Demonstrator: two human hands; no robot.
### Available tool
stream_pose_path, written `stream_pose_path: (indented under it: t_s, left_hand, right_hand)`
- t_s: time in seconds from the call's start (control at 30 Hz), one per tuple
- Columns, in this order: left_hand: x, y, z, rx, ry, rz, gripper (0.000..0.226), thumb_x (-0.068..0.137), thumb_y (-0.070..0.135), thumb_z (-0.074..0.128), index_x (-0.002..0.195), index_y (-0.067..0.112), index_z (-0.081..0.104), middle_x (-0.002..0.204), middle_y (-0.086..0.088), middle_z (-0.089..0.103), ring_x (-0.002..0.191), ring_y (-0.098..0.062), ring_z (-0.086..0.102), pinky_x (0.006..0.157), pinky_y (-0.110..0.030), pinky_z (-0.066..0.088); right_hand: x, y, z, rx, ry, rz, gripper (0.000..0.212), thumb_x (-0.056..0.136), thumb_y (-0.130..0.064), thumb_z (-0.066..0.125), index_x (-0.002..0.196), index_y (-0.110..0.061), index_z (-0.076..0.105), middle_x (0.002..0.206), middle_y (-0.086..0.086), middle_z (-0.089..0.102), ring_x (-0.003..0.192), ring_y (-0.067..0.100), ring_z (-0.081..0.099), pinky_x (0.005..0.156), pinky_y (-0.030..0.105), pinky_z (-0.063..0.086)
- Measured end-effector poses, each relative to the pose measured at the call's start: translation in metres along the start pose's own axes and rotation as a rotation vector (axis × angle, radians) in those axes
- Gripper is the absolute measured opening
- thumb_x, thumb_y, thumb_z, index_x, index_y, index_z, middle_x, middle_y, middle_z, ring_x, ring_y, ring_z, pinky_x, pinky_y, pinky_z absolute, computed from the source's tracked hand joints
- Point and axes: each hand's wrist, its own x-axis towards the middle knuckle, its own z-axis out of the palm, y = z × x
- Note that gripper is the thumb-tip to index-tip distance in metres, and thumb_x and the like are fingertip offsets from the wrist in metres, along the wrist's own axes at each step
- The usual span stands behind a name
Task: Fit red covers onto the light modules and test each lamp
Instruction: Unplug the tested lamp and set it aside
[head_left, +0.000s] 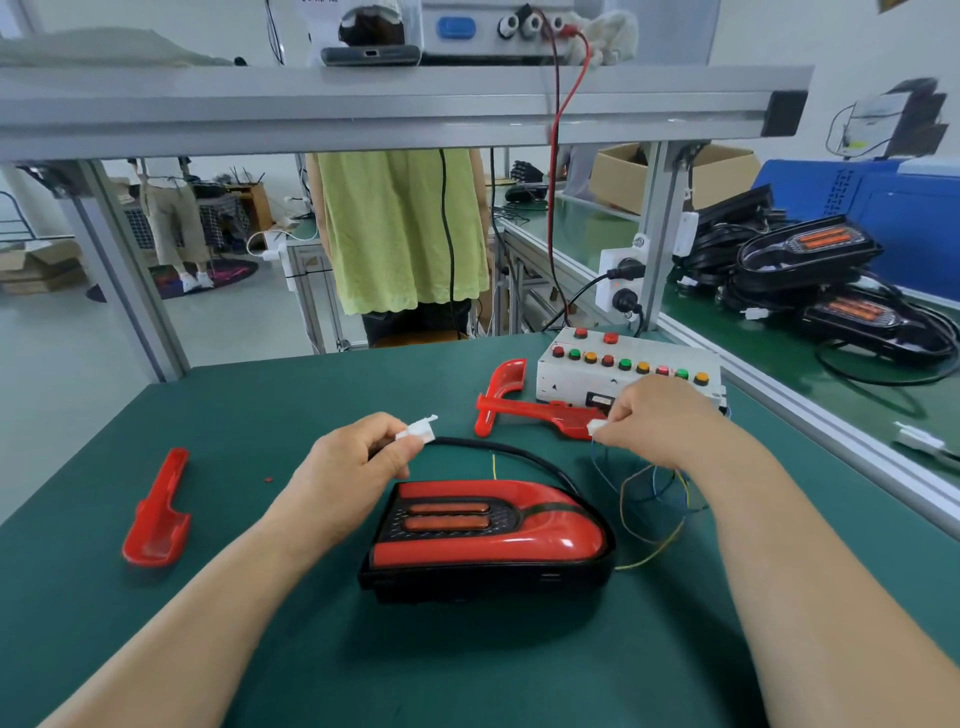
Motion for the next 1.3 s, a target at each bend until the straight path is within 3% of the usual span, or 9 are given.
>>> stream_pose_path:
  t_s: [0.17, 0.3, 0.4, 0.53, 0.83, 0.93, 1.07, 1.17, 1.3]
  left_hand:
    - [0.001, 0.000, 0.001, 0.136, -0.148, -0.054, 0.032, 0.088, 0.063, 0.057, 0.076, 0.034, 0.062, 0.063, 0.017, 0.060, 0.057, 0.002, 0.050, 0.064, -0.025, 0.042]
    - [0.002, -0.001, -0.001, 0.128, -0.216, -0.044, 0.032, 0.089, 0.064, 0.054, 0.071, 0.038, 0.059, 0.058, 0.019, 0.054, 0.054, 0.002, 0.047, 0.063, -0.025, 0.040]
    - [0.003, -0.002, -0.002, 0.145, -0.241, -0.034, 0.039, 0.089, 0.068, 0.051, 0.067, 0.036, 0.057, 0.058, 0.018, 0.049, 0.054, 0.000, 0.043, 0.062, -0.026, 0.039]
    - [0.004, -0.001, -0.005, 0.103, -0.328, -0.039, 0.035, 0.088, 0.065, 0.056, 0.069, 0.035, 0.059, 0.063, 0.016, 0.053, 0.061, -0.002, 0.049, 0.069, -0.030, 0.042]
    - [0.001, 0.012, -0.012, 0.126, -0.548, -0.114, 0.075, 0.064, 0.081, 0.063, 0.080, 0.008, 0.063, 0.071, 0.001, 0.060, 0.066, -0.010, 0.051, 0.074, -0.034, 0.045]
    - [-0.002, 0.012, -0.016, 0.062, -0.555, -0.116, 0.075, 0.061, 0.081, 0.063, 0.067, 0.008, 0.050, 0.066, 0.003, 0.047, 0.064, -0.011, 0.041, 0.068, -0.033, 0.033]
    - [-0.005, 0.005, -0.020, -0.108, -0.451, -0.115, 0.082, 0.062, 0.076, 0.065, 0.077, -0.004, 0.057, 0.071, -0.003, 0.059, 0.067, -0.014, 0.051, 0.072, -0.033, 0.040]
    - [-0.008, 0.005, -0.022, -0.217, -0.346, -0.072, 0.077, 0.066, 0.073, 0.063, 0.077, -0.003, 0.059, 0.069, -0.004, 0.062, 0.065, -0.014, 0.054, 0.072, -0.035, 0.042]
    - [-0.005, 0.005, -0.022, -0.394, -0.168, -0.037, 0.075, 0.070, 0.069, 0.063, 0.072, -0.006, 0.060, 0.070, -0.020, 0.066, 0.066, -0.025, 0.059, 0.076, -0.045, 0.046]
  right_hand:
    - [0.005, 0.000, 0.007, -0.054, -0.058, 0.028, 0.031, 0.083, -0.042, 0.070, 0.088, -0.011, 0.073, 0.095, 0.006, 0.072, 0.082, 0.021, 0.064, 0.067, 0.030, 0.051]
    - [0.004, -0.017, 0.012, 0.009, 0.229, -0.190, 0.038, 0.080, -0.032, 0.076, 0.116, -0.021, 0.069, 0.112, -0.001, 0.060, 0.110, 0.022, 0.050, 0.085, 0.029, 0.040]
    - [0.002, -0.033, 0.022, 0.056, 0.134, -0.333, 0.026, 0.083, -0.028, 0.075, 0.109, -0.026, 0.073, 0.097, -0.009, 0.063, 0.102, 0.018, 0.059, 0.084, 0.030, 0.046]
    - [-0.001, -0.039, 0.031, -0.009, -0.082, -0.279, 0.035, 0.081, -0.035, 0.078, 0.114, -0.024, 0.071, 0.111, -0.002, 0.069, 0.102, 0.019, 0.064, 0.091, 0.035, 0.053]
    - [-0.002, -0.046, 0.035, -0.144, -0.067, -0.273, 0.016, 0.081, -0.013, 0.061, 0.091, -0.016, 0.073, 0.097, 0.002, 0.069, 0.096, 0.024, 0.063, 0.083, 0.040, 0.056]
    - [0.001, -0.042, 0.037, 0.097, 0.027, -0.291, 0.015, 0.086, -0.016, 0.059, 0.098, -0.020, 0.066, 0.102, -0.003, 0.065, 0.098, 0.019, 0.060, 0.087, 0.035, 0.051]
    - [0.001, -0.044, 0.030, 0.719, -0.017, -0.240, 0.017, 0.091, -0.004, 0.058, 0.100, -0.017, 0.064, 0.084, -0.003, 0.073, 0.068, 0.004, 0.069, 0.064, 0.013, 0.050]
    - [-0.001, -0.048, 0.023, 1.366, -0.119, -0.102, 0.010, 0.094, -0.006, 0.061, 0.098, -0.004, 0.070, 0.083, 0.008, 0.074, 0.068, 0.014, 0.068, 0.064, 0.023, 0.056]
    - [-0.004, -0.056, 0.022, 1.746, -0.249, 0.029, 0.041, 0.107, -0.036, 0.041, 0.097, -0.006, 0.066, 0.077, 0.004, 0.071, 0.068, 0.015, 0.067, 0.069, 0.029, 0.055]
